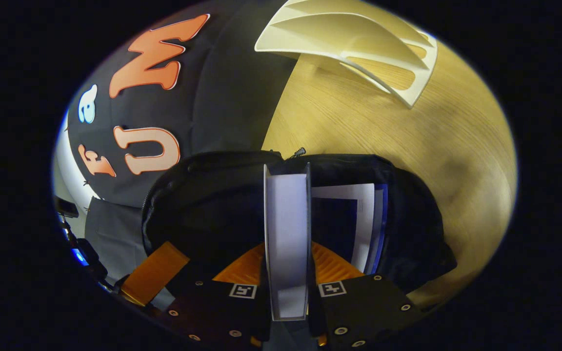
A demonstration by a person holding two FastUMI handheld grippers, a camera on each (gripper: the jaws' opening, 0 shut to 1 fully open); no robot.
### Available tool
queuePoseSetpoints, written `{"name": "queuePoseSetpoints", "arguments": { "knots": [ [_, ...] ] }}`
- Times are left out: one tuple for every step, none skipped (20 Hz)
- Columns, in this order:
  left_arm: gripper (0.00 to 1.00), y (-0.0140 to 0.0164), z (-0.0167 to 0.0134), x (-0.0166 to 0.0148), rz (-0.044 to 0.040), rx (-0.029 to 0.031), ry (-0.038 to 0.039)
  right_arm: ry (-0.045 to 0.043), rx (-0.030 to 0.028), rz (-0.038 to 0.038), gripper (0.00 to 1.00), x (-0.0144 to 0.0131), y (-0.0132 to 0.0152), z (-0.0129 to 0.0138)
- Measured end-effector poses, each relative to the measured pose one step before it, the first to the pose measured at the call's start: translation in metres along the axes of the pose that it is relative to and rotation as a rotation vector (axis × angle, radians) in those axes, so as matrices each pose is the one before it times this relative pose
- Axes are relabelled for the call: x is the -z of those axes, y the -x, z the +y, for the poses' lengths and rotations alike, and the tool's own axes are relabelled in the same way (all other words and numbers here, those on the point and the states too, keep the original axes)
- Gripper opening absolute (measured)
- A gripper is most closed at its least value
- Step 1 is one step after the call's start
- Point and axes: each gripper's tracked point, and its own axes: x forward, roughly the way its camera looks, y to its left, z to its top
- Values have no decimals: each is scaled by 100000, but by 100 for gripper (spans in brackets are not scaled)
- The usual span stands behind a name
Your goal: Open the schoolbag, grab two books from the bookshelf and put them into the schoolbag.
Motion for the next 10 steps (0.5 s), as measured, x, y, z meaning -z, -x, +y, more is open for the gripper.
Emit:
{"name": "queuePoseSetpoints", "arguments": {
  "knots": [
    [5,-55,-205,119,711,398,-396,125,-107,427,31,133,-627,-196],
    [5,73,-77,239,-21,-86,-397,-1047,-760,1361,41,123,-382,-226],
    [5,-10,-99,131,386,226,-242,-1283,-447,-731,33,-322,-348,-94],
    [5,-71,12,54,-105,-8,-209,-504,308,890,33,123,-312,-85],
    [5,-120,-34,143,430,457,86,94,1079,856,34,79,-247,-332],
    [5,79,-8,224,-128,105,120,-292,2335,1028,36,180,-141,-778],
    [5,-87,10,20,-41,503,462,-1301,2734,1534,41,97,-252,-656],
    [5,-62,-9,31,-191,560,691,-1066,4327,1869,44,185,-84,-989],
    [5,-89,91,54,-70,627,615,-525,4336,507,51,-155,-244,-865],
    [5,8,231,3,-548,-619,-437,782,3605,971,55,98,-282,-532]
  ]
}}
